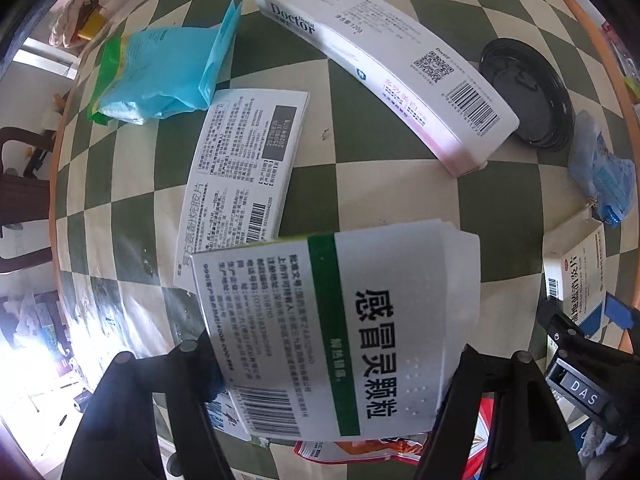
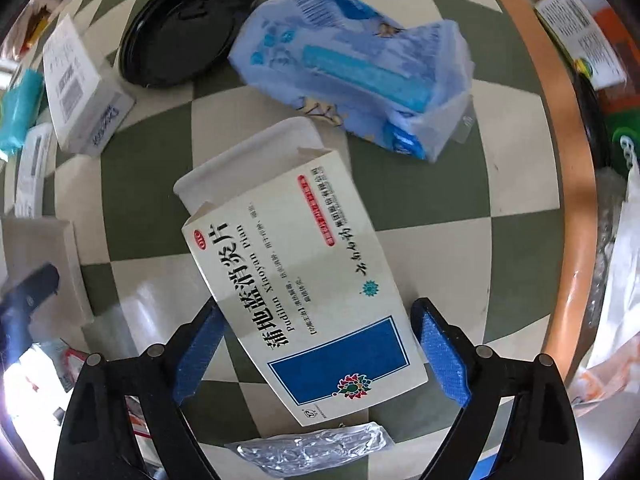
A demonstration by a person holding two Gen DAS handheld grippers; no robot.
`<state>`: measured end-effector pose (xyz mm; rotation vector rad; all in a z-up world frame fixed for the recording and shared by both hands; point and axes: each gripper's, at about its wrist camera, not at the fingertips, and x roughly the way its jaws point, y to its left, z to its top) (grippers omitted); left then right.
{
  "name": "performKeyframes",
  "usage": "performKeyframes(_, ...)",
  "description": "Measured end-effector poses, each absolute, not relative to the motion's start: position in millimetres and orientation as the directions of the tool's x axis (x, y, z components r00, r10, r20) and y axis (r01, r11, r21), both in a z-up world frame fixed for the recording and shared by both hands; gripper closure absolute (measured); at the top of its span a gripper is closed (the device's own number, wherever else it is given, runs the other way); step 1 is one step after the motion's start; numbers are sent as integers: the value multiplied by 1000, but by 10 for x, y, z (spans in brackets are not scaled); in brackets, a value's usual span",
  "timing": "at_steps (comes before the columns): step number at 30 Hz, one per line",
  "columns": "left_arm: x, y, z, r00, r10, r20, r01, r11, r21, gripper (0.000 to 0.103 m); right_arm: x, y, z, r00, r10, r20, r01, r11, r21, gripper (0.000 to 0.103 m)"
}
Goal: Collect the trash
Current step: 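Lift both held boxes and carry them toward the floor trash bin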
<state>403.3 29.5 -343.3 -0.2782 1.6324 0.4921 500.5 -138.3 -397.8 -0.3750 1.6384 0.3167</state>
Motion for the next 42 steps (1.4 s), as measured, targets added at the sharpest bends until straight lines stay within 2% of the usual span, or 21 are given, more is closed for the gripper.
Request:
performKeyframes(3, 4048, 267, -3440, -119, 112, -987, -454, 878, 154, 35, 4987, -1326, -3994, -61, -48, -997, -443, 896, -16, 17)
performKeyframes(9, 4160, 281, -3489, -92, 136, -986, -455, 875, 163, 36, 5049, -1314, -3910, -38, 14, -999, -414, 910, 28, 18)
performKeyframes(19, 4151, 359, -3170, -27, 135, -991, -475, 870, 131, 36, 5129, -1557, -3341, -25, 154, -988, -353, 923, 153, 18)
performKeyframes(31, 3623, 310, -2484, 80, 175, -981, -484, 867, 115, 36, 4813, -1798, -2794, 37, 232, -972, -344, 916, 206, 18)
performKeyframes(42, 2593, 161, -2084, 199, 164, -966, -444, 894, 61, 36, 3785, -1859, -2435, 109, 290, -951, -305, 920, 246, 18)
